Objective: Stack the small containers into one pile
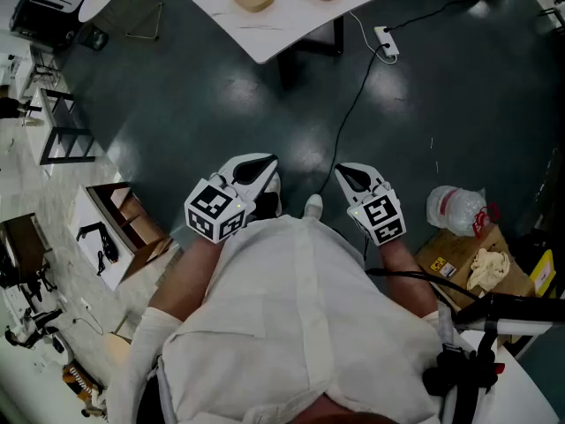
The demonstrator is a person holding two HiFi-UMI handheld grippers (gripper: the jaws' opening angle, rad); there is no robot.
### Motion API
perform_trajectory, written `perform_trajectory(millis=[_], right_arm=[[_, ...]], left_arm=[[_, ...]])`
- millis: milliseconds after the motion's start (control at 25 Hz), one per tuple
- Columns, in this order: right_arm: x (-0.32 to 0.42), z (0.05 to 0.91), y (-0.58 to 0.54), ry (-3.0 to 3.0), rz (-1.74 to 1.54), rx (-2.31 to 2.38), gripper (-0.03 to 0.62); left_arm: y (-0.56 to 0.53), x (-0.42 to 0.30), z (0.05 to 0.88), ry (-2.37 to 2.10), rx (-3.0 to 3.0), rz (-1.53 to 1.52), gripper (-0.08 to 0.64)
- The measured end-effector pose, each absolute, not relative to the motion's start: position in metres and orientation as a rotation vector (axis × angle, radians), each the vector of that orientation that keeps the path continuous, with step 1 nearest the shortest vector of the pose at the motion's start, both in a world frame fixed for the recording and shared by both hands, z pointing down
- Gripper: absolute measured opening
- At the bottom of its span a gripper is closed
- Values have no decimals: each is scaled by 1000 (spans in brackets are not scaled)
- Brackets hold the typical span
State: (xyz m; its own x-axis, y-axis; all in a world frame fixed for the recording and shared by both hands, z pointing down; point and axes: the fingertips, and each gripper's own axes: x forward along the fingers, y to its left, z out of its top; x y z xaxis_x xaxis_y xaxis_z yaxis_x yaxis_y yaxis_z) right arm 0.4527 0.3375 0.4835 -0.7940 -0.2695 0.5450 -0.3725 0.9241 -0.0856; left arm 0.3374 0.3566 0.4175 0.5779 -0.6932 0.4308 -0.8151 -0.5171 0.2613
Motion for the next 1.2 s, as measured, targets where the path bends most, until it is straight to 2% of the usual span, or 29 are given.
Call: perform_trajectory(millis=[200,440,1000,1200], right_arm=[[444,478,338,-2542,246,449,2],[399,474,321,-2519,200,453,2],[180,465,277,-2477,142,484,3],[137,464,261,-2442,124,436,5]], left_arm=[[356,325,411,-1242,2369,347,7],[338,280,406,-1245,2393,285,6],[344,51,400,-1252,2391,222,7],[326,4,406,-1245,2366,218,8]])
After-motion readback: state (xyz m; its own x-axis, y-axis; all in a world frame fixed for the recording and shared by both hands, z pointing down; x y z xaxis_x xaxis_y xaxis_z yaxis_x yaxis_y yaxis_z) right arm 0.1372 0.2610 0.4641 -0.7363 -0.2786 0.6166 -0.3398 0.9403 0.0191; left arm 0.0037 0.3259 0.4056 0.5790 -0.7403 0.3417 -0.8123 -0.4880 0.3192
